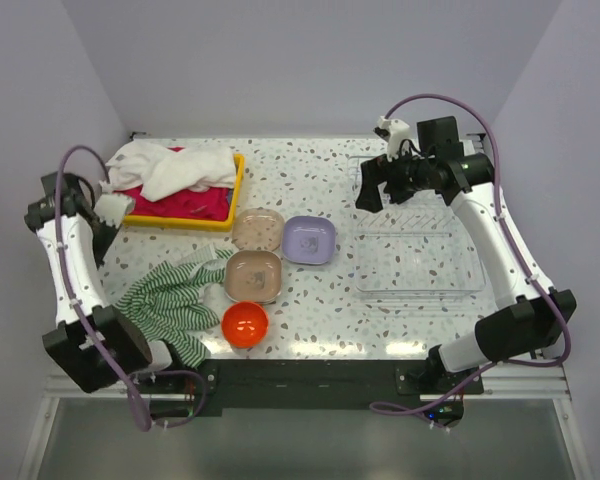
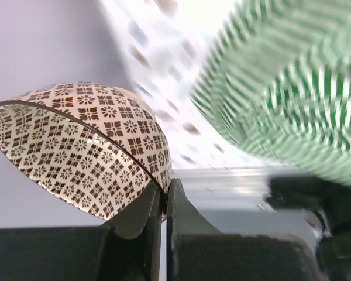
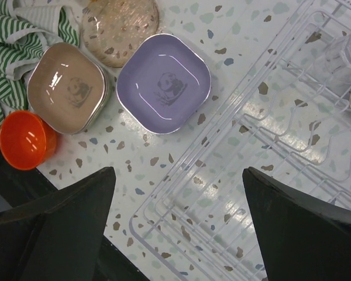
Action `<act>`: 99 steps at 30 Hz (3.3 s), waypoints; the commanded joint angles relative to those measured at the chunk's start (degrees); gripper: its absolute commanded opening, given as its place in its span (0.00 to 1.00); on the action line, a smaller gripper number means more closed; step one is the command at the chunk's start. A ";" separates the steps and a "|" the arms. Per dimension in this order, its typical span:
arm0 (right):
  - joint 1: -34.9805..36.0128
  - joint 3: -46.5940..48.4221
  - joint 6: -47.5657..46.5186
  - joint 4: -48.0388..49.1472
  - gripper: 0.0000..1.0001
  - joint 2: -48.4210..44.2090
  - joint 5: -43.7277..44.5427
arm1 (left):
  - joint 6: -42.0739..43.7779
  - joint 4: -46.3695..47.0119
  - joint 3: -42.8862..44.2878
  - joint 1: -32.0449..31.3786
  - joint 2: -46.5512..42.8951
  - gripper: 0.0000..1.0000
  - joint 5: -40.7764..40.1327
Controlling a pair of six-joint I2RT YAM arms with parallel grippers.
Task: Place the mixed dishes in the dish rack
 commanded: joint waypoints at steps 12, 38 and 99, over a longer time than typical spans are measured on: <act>-23.38 -0.07 12.15 -6.24 0.99 -1.52 23.56 | -24.36 1.89 59.90 -53.29 27.33 0.00 30.70; -38.87 -4.02 6.44 -11.08 0.99 -3.98 28.75 | -99.85 118.97 15.38 -81.33 40.34 0.00 34.01; -38.78 -13.95 4.68 -5.81 0.90 -7.67 0.73 | -68.88 70.12 14.33 -74.07 27.62 0.66 20.73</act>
